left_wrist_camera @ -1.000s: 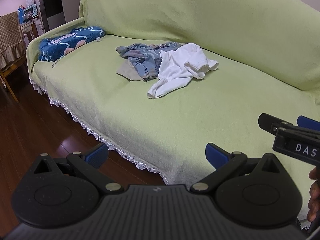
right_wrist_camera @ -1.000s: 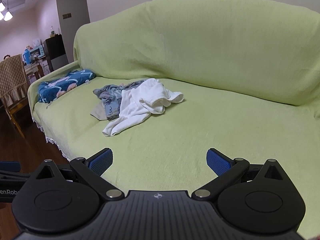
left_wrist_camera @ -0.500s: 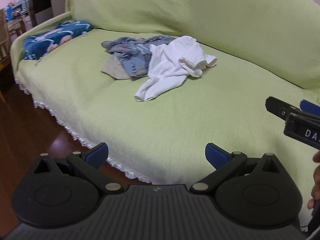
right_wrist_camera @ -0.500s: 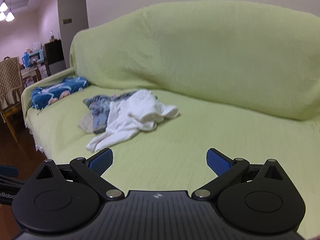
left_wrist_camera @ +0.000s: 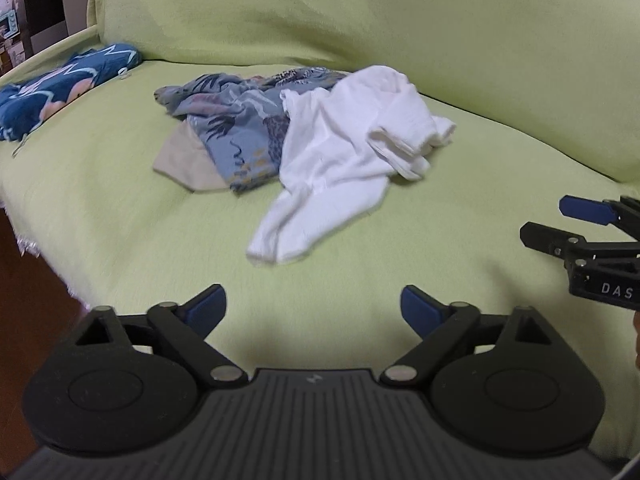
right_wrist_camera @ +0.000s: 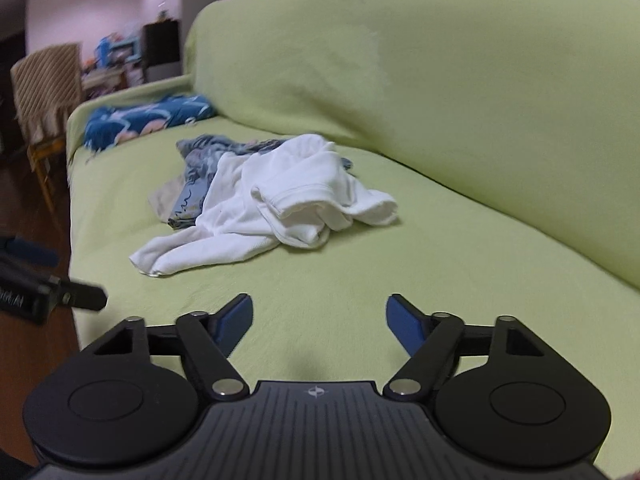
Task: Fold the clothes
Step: 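Grasp the white tank top with the left gripper while the right gripper grasps another edge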
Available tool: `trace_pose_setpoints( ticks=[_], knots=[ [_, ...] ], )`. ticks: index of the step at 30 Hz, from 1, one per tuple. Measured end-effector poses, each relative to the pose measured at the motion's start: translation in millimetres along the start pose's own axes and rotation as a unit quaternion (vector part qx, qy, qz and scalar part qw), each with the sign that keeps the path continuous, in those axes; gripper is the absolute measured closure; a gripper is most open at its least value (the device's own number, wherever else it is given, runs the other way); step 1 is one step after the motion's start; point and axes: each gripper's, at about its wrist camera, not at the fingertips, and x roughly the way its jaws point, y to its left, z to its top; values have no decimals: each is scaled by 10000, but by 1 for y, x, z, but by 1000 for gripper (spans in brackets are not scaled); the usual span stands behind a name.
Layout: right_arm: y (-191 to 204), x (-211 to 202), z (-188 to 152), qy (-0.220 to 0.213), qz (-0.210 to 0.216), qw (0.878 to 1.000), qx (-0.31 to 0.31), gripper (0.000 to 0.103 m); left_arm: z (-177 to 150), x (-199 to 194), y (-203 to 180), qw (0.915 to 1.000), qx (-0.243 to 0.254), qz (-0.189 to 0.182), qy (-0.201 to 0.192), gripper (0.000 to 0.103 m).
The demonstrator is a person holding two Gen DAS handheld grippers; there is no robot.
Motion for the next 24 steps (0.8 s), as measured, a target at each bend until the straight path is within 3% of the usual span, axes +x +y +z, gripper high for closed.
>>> trace_pose_setpoints(
  ticks=[5,12,14,15,16,17,18,20,24],
  knots=[
    [1,42,19,-178,85,9979,-624,45,18,47,20,9997,-202,-13,120,50],
    [14,97,38,-308,220,9911,-1273,47,25,92,34,9987,-369,-257,238,52],
    [18,109,41,-350,263,9908,-1277,47,24,97,38,9976,-478,-462,206,75],
    [19,117,44,-378,256,9905,-1294,54,25,98,40,9966,-549,-578,188,82],
    [21,124,46,-388,256,9902,-1316,78,26,99,42,9958,-606,-665,187,92],
    [20,130,49,-357,282,9902,-1321,93,27,100,43,9953,-630,-711,214,94],
    [17,133,53,-360,333,9912,-1229,99,28,99,44,9949,-623,-761,230,95],
    [6,130,61,-474,409,9933,-975,99,28,93,45,9952,-540,-786,199,96],
    [-30,87,77,-942,18,9945,-468,99,38,64,47,9965,-278,-791,-42,96]
  ],
)
